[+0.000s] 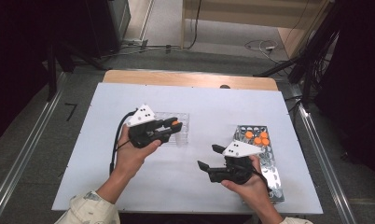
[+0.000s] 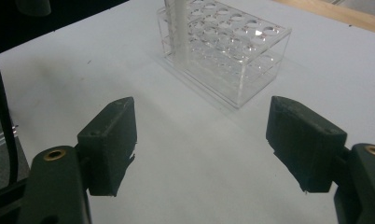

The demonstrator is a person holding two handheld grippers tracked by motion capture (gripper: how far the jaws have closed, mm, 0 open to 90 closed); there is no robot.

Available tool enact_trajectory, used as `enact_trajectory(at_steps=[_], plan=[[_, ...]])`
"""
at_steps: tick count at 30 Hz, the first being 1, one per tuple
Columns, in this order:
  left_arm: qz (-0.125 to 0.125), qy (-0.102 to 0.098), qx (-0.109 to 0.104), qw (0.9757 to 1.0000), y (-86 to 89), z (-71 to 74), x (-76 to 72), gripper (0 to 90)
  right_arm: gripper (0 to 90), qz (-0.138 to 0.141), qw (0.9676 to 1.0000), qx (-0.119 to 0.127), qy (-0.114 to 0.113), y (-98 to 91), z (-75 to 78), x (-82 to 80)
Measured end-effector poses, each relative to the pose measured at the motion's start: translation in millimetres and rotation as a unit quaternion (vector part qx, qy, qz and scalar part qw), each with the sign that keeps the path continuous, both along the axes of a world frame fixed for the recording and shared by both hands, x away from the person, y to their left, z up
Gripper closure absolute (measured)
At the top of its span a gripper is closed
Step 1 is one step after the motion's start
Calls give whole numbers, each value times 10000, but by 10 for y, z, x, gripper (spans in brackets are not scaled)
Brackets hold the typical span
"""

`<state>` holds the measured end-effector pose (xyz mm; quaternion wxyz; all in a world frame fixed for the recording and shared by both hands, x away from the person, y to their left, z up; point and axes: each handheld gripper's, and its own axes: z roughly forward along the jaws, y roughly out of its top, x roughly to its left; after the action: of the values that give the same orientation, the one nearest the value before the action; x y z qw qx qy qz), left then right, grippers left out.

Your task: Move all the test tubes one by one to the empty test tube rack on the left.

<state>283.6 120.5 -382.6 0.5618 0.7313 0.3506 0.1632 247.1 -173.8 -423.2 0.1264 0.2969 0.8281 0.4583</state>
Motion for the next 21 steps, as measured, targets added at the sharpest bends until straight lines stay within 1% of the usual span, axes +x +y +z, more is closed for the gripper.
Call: enact_trajectory(at_steps=[3,6,10,11,13,15,21], plan=[[208,-12,-45,9998,144,38,31,712,203,-47,10000,4,-4,-12,-5,-2],[424,-43,-102,9990,290,65,60,712,187,-70,10000,23,53,-24,-14,4],[698,-67,-66,9975,447,78,91,711,176,-94,9999,58,97,-35,-19,7],[758,-71,-47,9971,477,76,99,711,175,-98,9999,57,86,-37,-19,9],[931,-117,75,9956,527,71,111,712,174,-106,9999,68,91,-41,-18,8],[1061,-115,144,9942,570,55,127,711,173,-102,9999,75,87,-44,-18,8],[1215,-86,209,9923,638,3,173,711,173,-114,9998,99,113,-46,-23,5]])
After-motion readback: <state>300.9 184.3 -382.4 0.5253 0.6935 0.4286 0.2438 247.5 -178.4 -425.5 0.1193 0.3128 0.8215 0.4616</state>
